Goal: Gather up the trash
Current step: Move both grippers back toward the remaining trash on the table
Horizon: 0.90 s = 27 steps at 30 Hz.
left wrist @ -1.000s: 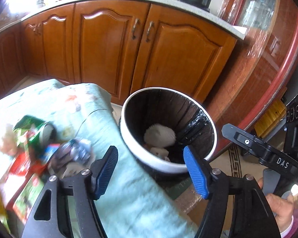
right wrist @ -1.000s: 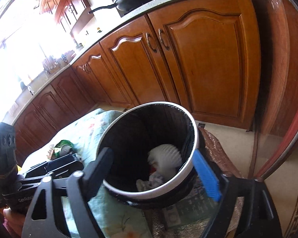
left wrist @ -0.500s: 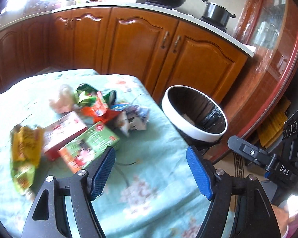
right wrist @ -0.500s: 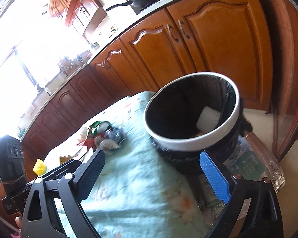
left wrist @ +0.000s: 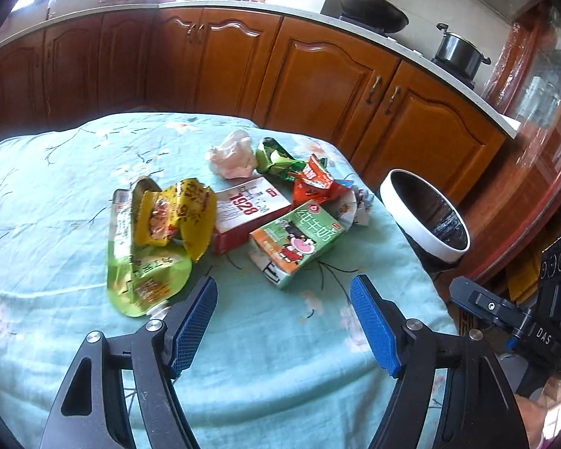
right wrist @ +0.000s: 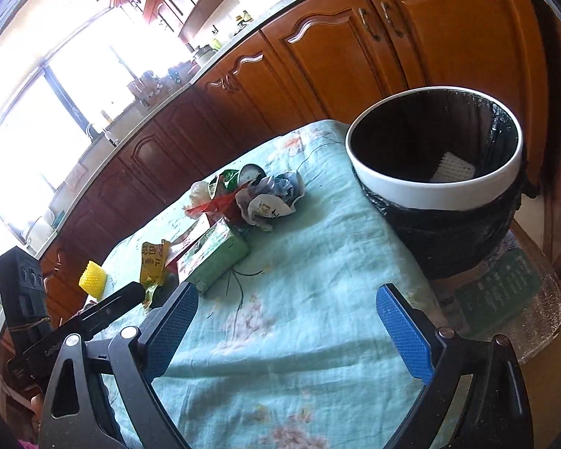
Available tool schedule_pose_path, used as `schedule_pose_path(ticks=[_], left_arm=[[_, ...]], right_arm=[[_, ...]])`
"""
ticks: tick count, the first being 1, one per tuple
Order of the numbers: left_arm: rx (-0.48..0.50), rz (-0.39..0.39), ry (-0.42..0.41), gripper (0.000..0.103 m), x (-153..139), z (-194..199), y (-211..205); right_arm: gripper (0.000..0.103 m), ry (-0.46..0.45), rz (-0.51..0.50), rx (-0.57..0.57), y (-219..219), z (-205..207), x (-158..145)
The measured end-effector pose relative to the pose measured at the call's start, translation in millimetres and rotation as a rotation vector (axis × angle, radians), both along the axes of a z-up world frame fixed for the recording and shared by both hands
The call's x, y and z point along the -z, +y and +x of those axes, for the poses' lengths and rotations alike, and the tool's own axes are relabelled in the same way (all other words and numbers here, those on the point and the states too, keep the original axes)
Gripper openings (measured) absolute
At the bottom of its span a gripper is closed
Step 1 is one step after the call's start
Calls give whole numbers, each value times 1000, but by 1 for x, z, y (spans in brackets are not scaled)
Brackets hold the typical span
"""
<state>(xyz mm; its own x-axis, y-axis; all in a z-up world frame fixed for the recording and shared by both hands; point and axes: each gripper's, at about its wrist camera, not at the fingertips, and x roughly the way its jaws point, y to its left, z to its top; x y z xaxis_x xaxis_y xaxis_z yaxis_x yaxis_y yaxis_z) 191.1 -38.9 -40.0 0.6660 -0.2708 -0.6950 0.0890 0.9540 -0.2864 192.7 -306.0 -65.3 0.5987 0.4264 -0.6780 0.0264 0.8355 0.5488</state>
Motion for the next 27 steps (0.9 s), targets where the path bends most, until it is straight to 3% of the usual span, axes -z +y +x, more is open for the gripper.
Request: schedule_pose_path(ticks=[21, 27], left_arm=[[-137, 21, 22, 71, 1, 2, 86], [-107, 30, 46, 58, 10, 24, 92]], right_arm=[[95, 20, 5, -138, 98, 31, 4], [85, 77, 28, -109, 119, 56, 14]])
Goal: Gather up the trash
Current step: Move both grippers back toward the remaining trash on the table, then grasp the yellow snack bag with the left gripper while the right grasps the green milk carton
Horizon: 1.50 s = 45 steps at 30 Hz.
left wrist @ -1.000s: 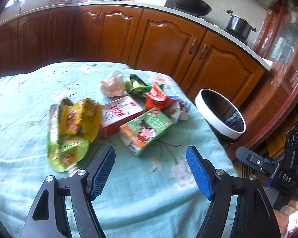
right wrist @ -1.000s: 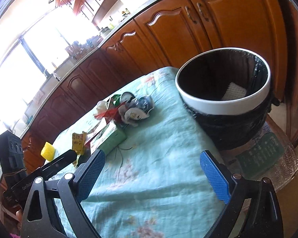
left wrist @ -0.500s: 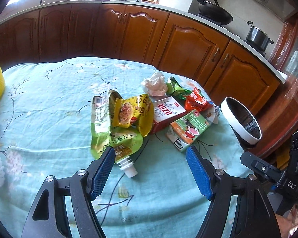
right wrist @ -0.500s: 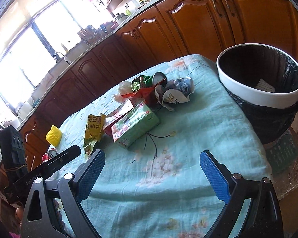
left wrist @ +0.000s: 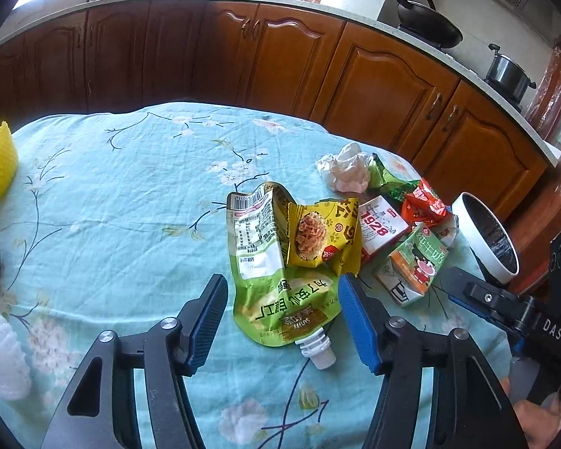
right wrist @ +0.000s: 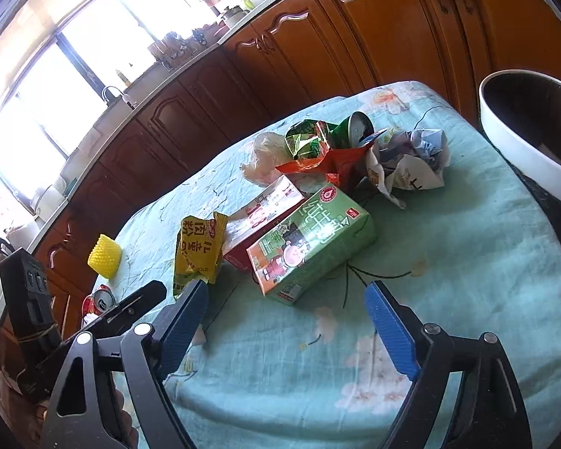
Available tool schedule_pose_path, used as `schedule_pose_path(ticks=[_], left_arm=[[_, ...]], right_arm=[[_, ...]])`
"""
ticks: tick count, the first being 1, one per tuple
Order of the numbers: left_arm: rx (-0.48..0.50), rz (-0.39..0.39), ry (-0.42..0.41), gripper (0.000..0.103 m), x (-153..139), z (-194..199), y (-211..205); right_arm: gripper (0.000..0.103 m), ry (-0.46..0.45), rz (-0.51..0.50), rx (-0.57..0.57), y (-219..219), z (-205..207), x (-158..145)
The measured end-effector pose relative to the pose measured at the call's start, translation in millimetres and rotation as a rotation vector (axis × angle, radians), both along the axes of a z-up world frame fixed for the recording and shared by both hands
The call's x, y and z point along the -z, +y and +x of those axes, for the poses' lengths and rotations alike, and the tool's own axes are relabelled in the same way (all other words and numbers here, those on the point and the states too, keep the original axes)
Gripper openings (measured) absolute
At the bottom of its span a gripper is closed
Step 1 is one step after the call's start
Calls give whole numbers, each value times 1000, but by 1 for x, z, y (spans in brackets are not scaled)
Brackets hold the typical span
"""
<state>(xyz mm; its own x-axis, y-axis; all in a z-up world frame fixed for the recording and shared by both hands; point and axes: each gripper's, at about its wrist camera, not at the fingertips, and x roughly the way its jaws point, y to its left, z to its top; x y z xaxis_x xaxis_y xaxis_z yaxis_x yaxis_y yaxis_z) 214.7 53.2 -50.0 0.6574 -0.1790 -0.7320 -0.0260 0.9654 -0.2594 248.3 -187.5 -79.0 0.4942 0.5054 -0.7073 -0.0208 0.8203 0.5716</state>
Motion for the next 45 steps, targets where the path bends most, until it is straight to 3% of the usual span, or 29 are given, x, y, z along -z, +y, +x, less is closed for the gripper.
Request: schedule_pose_path(ticks=[9, 14, 17, 18, 20, 21, 23, 25, 27, 29, 30, 31, 36, 42, 43, 45], left_arm=[[41, -12, 40, 46, 18, 26, 5], [54, -21, 42, 41, 25, 35, 3], [72, -11, 36, 31, 26, 40, -3], [75, -3, 34, 29, 27, 41, -5], [80, 14, 28, 20, 29, 42, -8], [80, 19, 23, 18, 29, 41, -9], [74, 19, 16, 7, 28, 39, -7], [71, 2, 14, 3, 28, 35, -3], [64, 5, -1, 2, 25, 29, -1], [59, 9, -16, 2, 20, 20, 1], [55, 7, -29, 2, 16, 15, 2], [53, 8, -38, 2, 13, 10, 3], [86, 44, -54, 2, 6, -4, -3], [109, 52, 7, 3, 16, -6, -6], [111, 48, 16, 4, 17, -4, -6], [110, 33, 30, 10, 18, -2, -5]], right_arm=[[81, 74, -63, 46, 24, 32, 19], [69, 75, -97, 33, 22, 37, 24], [47, 73, -91, 4, 15, 32, 21], [35, 80, -98, -2, 12, 30, 21], [28, 85, -103, -12, 5, 24, 21], [16, 96, -112, -9, 0, 21, 23], [15, 97, -99, -7, -9, 14, 24], [14, 95, -98, -10, -17, 10, 23], [20, 82, -44, 6, -25, 7, 21], [34, 77, -28, 32, -29, 7, 20], [53, 67, -19, 46, -30, 8, 19], [64, 57, -23, 59, -31, 10, 18], [65, 49, -58, 74, -15, 29, 15], [66, 61, -120, 54, 1, 47, 25], [57, 50, -119, 41, 3, 47, 24], [50, 37, -114, 26, 4, 43, 20]])
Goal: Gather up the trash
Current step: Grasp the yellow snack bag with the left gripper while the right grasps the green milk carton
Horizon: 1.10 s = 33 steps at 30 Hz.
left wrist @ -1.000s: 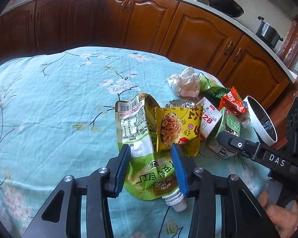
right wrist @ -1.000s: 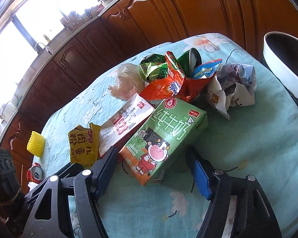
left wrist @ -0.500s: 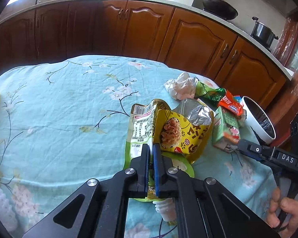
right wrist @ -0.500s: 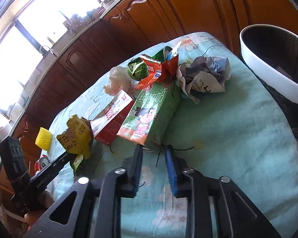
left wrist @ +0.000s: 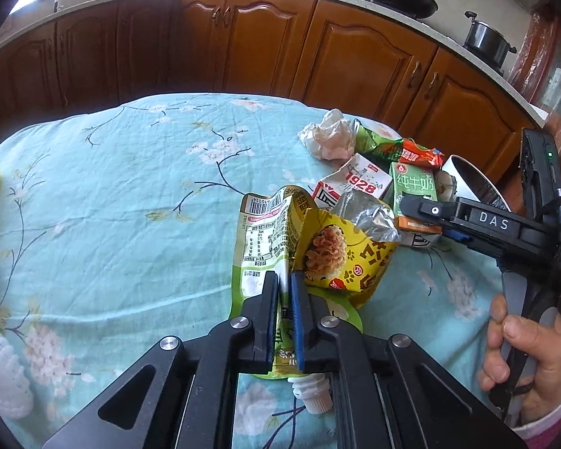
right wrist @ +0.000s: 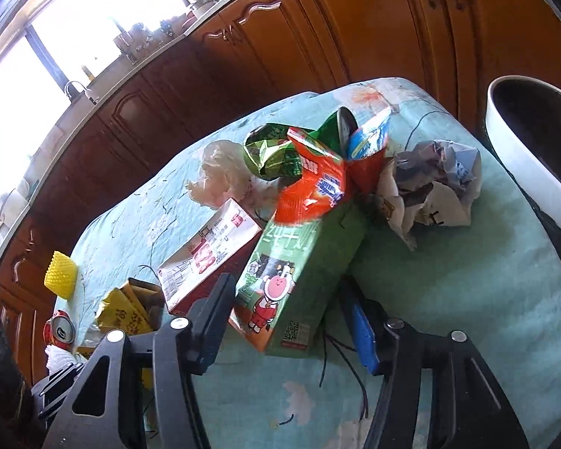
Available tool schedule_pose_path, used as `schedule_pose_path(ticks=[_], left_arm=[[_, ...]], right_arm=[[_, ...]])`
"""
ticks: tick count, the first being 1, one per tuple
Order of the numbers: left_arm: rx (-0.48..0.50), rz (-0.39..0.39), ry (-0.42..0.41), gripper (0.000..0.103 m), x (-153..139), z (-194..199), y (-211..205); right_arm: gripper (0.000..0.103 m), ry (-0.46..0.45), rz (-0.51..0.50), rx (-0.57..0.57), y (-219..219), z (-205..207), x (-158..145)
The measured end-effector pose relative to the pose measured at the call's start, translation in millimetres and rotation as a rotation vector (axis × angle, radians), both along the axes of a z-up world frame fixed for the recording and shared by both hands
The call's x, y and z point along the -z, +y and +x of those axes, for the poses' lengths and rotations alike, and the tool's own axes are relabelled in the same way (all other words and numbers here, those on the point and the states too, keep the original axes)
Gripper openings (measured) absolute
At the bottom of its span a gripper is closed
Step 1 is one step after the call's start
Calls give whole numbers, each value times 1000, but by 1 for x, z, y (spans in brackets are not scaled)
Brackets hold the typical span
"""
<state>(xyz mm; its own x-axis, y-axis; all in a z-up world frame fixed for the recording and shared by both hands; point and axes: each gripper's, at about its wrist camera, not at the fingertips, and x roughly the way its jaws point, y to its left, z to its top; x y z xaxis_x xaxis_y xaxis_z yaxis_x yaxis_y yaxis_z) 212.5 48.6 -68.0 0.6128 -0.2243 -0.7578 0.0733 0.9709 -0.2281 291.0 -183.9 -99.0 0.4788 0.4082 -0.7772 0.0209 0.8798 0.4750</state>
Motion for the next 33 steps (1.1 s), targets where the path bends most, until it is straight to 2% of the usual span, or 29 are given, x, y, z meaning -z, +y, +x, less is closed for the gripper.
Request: schedule_pose_path(ticks=[1, 3, 8, 12, 16, 18, 21, 24, 26, 27, 30, 32, 33], left_arm=[[-3, -9, -1, 18, -2, 1, 1], [-9, -12, -22, 23, -7, -2, 1], [32, -14, -75, 40, -23, -9, -12], [92, 6, -88, 40, -25, -11, -32], [130, 88, -87, 40, -16, -5, -52], [147, 130, -67, 40, -9, 0, -62], [169, 147, -19, 42, 0, 7, -75], [161, 143, -20, 53, -3, 9, -82], [149, 147, -40, 66, -8, 11, -88], [142, 154, -46, 68, -9, 13, -91], [124, 181, -41, 62, -6, 22, -102], [122, 177, -16, 20, 2, 29, -107], [119, 165, 0, 16, 6, 32, -108]], right_arm=[[45, -8, 2, -6, -1, -3, -3], [38, -22, 29, -15, -7, -9, -8], [35, -26, 61, -31, -20, -26, -13], [35, -16, 100, -20, -35, -40, -11], [35, -22, 114, 6, -53, -51, -14], [35, -24, 128, 23, -64, -55, -15], [35, -36, 155, 35, -77, -60, -16], [35, -49, 164, 45, -86, -65, -20], [35, -60, 166, 52, -91, -68, -23], [35, -65, 166, 55, -94, -69, -24], [35, -70, 172, 64, -102, -71, -25], [35, -69, 181, 70, -106, -74, -23], [34, -69, 184, 72, -109, -74, -23]])
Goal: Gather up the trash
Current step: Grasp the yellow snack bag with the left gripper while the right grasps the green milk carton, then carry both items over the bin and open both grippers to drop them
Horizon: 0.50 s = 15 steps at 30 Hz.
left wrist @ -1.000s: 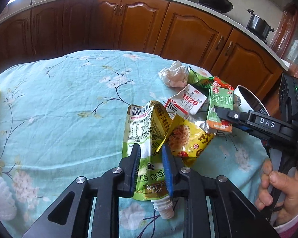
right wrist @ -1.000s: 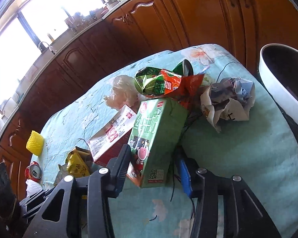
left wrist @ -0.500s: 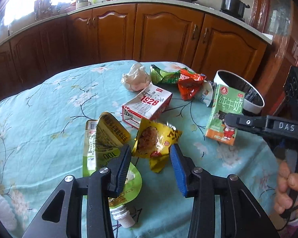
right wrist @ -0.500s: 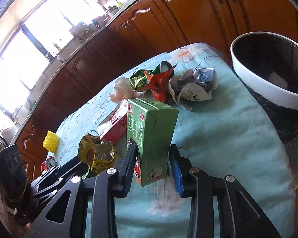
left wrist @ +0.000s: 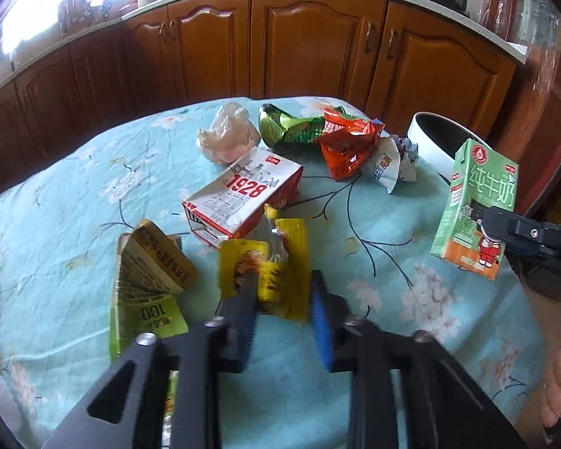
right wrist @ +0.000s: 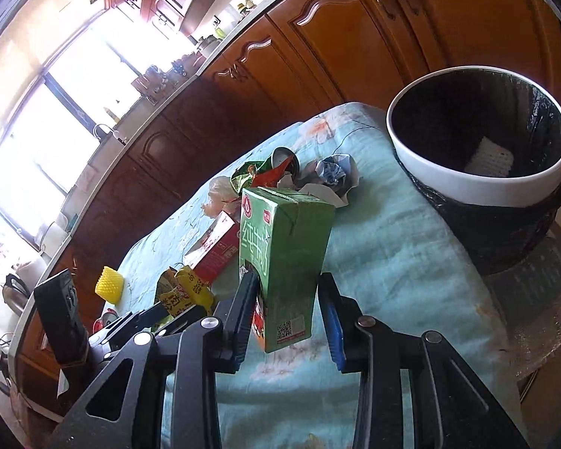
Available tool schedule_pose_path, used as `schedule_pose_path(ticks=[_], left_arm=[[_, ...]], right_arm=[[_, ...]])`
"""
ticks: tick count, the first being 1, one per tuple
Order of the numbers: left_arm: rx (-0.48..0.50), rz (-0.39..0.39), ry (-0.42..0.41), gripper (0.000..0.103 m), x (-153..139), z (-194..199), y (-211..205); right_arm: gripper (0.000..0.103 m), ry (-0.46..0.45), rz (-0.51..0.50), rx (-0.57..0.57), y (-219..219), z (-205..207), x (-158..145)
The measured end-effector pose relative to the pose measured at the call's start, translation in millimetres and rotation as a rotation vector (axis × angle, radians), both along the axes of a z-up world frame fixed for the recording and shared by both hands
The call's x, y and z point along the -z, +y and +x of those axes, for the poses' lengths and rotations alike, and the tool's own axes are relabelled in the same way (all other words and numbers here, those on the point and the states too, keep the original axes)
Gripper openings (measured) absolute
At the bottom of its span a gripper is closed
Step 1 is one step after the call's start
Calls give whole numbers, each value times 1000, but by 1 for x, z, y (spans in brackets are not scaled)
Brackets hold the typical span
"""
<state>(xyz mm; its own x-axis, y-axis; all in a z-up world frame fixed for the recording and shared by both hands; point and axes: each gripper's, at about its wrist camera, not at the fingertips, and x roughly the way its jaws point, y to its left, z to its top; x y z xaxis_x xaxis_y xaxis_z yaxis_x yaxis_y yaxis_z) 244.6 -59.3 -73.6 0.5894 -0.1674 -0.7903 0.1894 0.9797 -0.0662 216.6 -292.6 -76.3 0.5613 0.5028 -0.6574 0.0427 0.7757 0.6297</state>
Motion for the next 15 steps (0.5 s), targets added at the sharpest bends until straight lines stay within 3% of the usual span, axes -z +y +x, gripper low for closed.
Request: schedule_pose_path(ticks=[4, 9, 15], left_arm=[[-3, -64, -23, 6, -6, -3, -2], [47, -144, -35, 6, -18, -5, -20], [119, -177, -24, 6, -19, 8, -55]], right_arm=[[34, -12, 8, 11, -13, -5, -2], [34, -25, 2, 39, -36, -10, -4], [34, -19, -22, 87, -66, -13, -2]])
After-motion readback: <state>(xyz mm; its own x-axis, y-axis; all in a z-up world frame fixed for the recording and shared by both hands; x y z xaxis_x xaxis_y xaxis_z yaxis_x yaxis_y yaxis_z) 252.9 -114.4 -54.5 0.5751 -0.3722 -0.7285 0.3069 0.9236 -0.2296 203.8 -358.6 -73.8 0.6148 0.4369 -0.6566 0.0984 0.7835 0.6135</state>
